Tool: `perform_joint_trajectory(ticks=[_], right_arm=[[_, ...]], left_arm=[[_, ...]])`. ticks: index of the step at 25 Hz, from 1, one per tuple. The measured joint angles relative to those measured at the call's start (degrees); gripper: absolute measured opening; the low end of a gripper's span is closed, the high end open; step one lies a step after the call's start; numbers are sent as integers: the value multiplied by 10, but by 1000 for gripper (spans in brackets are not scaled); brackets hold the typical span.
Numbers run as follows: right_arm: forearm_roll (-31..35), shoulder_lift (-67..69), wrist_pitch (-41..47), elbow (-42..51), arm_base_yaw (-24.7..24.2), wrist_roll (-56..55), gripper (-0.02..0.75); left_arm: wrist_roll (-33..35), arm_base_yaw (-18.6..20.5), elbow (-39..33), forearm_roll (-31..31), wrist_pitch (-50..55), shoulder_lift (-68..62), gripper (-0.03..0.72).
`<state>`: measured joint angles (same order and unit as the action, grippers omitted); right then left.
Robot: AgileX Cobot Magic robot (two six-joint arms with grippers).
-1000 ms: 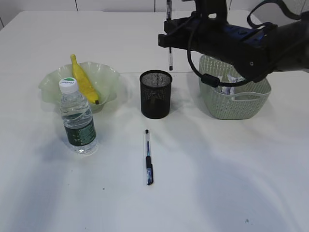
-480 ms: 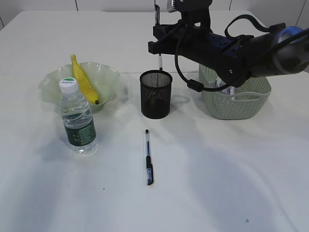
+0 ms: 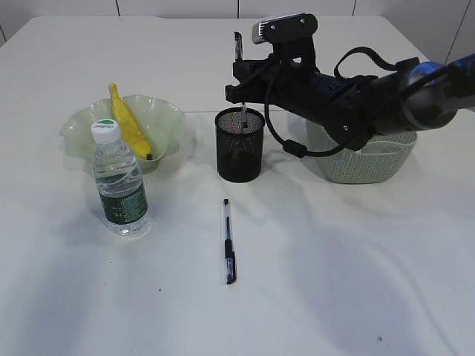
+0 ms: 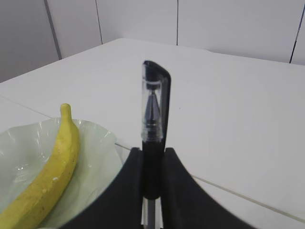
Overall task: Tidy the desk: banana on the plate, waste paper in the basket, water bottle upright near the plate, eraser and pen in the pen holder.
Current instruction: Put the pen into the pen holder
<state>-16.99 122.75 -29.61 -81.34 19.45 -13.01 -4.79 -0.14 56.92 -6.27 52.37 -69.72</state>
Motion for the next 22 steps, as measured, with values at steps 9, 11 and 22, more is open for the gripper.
perform_joint_trajectory(ticks=[9, 11, 22], right_arm=[[0, 1, 12, 0, 0, -11, 45], [0, 5, 13, 0, 0, -16, 45], [-39, 17, 50, 0, 0, -73, 45]], left_arm=[[0, 0, 0, 0, -5, 0, 429], [0, 0, 0, 0, -5, 0, 429], [0, 0, 0, 0, -5, 0, 430]])
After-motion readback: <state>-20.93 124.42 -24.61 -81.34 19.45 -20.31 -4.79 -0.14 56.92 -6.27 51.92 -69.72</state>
